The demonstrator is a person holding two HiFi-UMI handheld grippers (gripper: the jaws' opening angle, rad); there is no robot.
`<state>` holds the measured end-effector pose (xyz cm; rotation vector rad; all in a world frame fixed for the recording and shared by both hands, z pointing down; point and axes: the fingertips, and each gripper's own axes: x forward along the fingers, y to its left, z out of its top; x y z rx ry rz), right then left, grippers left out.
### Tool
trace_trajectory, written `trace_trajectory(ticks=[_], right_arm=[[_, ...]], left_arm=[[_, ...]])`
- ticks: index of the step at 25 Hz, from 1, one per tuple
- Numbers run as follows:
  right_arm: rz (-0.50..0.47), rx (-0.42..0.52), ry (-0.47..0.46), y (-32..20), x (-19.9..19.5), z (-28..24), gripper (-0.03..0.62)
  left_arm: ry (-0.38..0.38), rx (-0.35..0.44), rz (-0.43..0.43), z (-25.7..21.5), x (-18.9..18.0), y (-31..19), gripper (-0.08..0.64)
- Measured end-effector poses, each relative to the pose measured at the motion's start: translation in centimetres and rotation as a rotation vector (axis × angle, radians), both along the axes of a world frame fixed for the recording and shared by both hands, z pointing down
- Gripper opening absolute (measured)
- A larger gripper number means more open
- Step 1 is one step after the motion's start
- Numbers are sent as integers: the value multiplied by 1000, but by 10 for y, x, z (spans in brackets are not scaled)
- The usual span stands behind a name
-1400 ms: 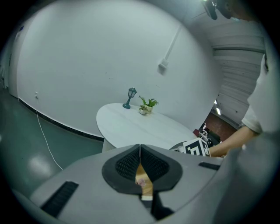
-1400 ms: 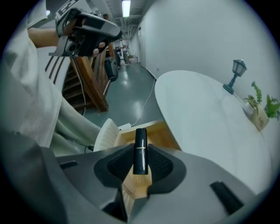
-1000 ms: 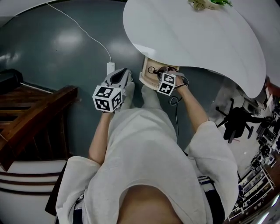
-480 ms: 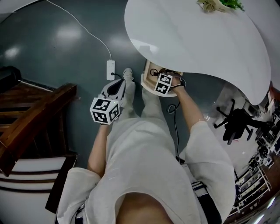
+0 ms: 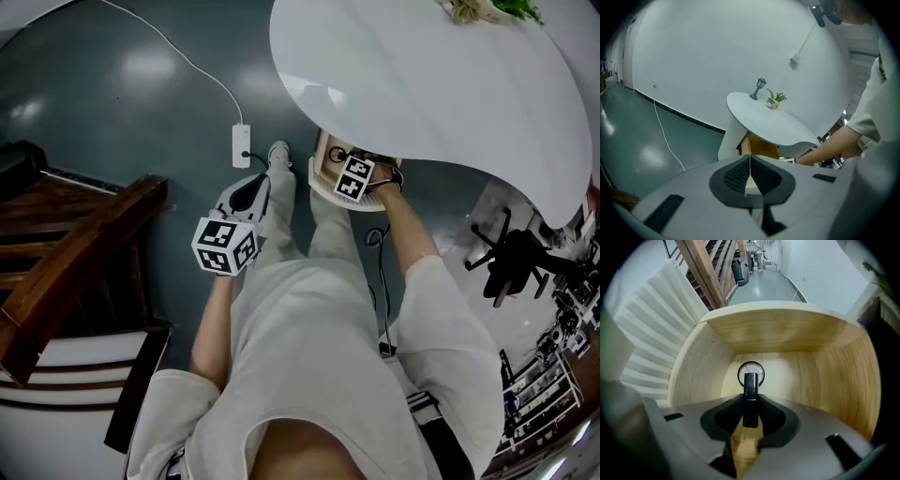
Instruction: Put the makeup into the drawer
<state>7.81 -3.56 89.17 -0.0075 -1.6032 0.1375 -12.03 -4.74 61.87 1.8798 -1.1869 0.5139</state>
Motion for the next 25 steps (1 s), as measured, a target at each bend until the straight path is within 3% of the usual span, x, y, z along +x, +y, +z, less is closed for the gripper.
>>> trace_trajectory(ticks=[5,12,17,22,25], right_arm=[[5,11,13,5,2,7,100],[22,7,-2,2,1,4,176],[39,39,-28,0,-1,-10,176],[108,105,-90,-10,-6,-38,164],[203,136,-141,-13,-10,-57,144]], left_arm=[[-3,-10,-3,5,-2,7,12],[-2,-8,4,4,-1,9,12],[4,7,17,0,3,9,12],[13,30,42,-7,11,2,12],[14,50,64,-13,17,-2,12]])
